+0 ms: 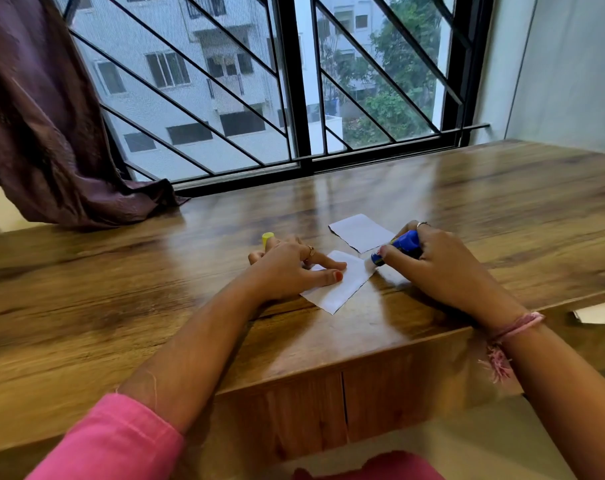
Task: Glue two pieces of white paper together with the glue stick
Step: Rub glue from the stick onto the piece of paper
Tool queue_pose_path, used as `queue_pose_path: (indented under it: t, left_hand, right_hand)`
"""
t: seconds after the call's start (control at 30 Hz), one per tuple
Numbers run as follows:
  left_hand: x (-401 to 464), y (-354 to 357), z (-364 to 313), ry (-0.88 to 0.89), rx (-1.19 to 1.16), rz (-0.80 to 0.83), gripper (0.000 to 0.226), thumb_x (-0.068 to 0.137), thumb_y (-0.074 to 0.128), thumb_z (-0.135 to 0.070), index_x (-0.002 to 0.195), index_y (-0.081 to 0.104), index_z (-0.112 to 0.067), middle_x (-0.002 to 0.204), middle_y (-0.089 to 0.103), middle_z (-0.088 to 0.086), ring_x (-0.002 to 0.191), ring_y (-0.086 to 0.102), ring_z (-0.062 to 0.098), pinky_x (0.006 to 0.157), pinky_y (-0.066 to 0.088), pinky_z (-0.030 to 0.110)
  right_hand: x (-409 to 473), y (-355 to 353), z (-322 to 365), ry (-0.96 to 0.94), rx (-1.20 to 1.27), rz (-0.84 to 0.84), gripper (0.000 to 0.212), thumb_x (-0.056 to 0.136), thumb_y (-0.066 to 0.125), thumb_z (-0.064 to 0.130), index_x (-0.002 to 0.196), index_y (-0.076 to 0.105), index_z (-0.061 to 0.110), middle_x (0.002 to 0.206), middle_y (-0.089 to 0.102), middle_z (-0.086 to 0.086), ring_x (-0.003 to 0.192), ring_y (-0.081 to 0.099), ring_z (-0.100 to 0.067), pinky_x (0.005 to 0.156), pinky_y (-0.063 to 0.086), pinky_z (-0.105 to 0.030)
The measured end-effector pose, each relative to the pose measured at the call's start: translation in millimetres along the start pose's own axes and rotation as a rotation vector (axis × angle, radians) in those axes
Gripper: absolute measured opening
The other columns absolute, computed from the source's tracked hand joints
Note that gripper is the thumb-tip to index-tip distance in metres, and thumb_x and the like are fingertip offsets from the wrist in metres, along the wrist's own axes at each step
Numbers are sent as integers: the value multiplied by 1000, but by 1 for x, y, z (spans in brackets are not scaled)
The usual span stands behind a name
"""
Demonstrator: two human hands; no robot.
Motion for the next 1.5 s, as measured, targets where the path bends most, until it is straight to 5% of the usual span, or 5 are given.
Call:
queue_pose_path:
  t: [0.37, 0.83, 1.3, 1.5]
  left_hand:
    - [0, 1, 0, 0, -4, 15, 16, 79, 57, -65, 95, 52, -66, 99, 46, -2, 107, 33, 24, 92, 31, 42]
    - [0, 1, 0, -7, -2, 17, 24, 81, 56, -64, 104, 58, -61, 97, 45, 0, 109, 32, 26, 89, 30, 40]
    - [2, 1, 2, 16, -1, 25, 18, 80, 56, -64, 97, 49, -67, 92, 42, -7, 107, 33, 26, 93, 33, 44]
    - [2, 1, 1, 6, 15, 29, 24, 81, 55, -64, 105, 53, -63, 94, 43, -6, 106, 32, 25, 89, 32, 42]
  right_hand:
    - [0, -4, 2, 54, -14, -4, 22, 83, 61, 34, 77, 55, 13, 52, 46, 4, 48, 41, -10, 45, 28, -18]
    - [-1, -4, 3, 73, 4, -14, 21, 83, 64, 34, 80, 57, 15, 54, 51, 4, 52, 46, -10, 51, 37, -11]
    - [-2, -4, 5, 68, 9, 29, 21, 83, 63, 36, 82, 57, 16, 55, 50, 5, 50, 44, -10, 49, 32, -22]
    - [-3, -6, 7, 73, 31, 22, 19, 82, 65, 33, 80, 58, 15, 54, 50, 4, 49, 44, -10, 47, 36, -11]
Point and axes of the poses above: each hand's wrist, its own x-axis towards the middle knuckle, its own y-axis out of the palm, z = x × y, the point moved 2 cm from there along x, towards the middle knuckle
